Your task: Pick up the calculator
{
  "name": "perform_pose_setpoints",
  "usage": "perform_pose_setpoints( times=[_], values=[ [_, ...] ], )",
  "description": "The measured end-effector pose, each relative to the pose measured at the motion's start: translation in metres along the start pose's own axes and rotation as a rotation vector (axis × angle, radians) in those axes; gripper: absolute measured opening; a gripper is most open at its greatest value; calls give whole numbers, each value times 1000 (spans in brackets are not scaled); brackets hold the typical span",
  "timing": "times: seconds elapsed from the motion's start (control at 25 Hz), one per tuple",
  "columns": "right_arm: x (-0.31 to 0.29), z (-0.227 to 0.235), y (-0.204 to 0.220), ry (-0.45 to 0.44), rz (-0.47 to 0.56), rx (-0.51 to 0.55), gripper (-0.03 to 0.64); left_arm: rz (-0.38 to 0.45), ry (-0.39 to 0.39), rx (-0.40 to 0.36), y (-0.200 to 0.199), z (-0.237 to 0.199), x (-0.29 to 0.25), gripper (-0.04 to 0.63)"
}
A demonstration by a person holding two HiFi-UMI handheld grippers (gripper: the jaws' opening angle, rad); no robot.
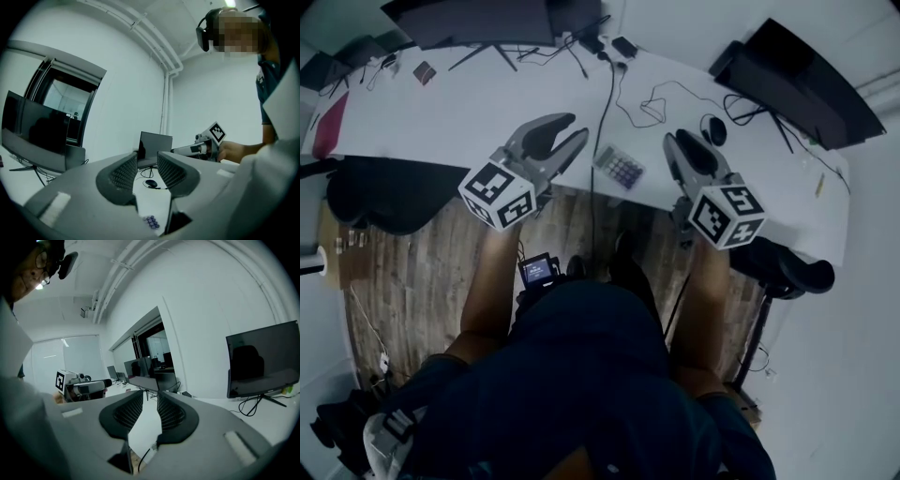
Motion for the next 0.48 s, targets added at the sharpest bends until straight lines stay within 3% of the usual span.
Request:
perform_pose_setpoints(
  times=[0.48],
  values=[
    [-47, 60, 66, -6, -170, -113, 78, -105, -55, 132, 62, -30, -39, 132]
  ],
)
Point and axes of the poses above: the fingertips, and each gripper's own axes: x backward along the fingers, z to its right, y out of its underside, the point moved 10 cm from there along x, backward along the fingers, and after that the axes turned 13 degrees about y, right-handed, at the moved point
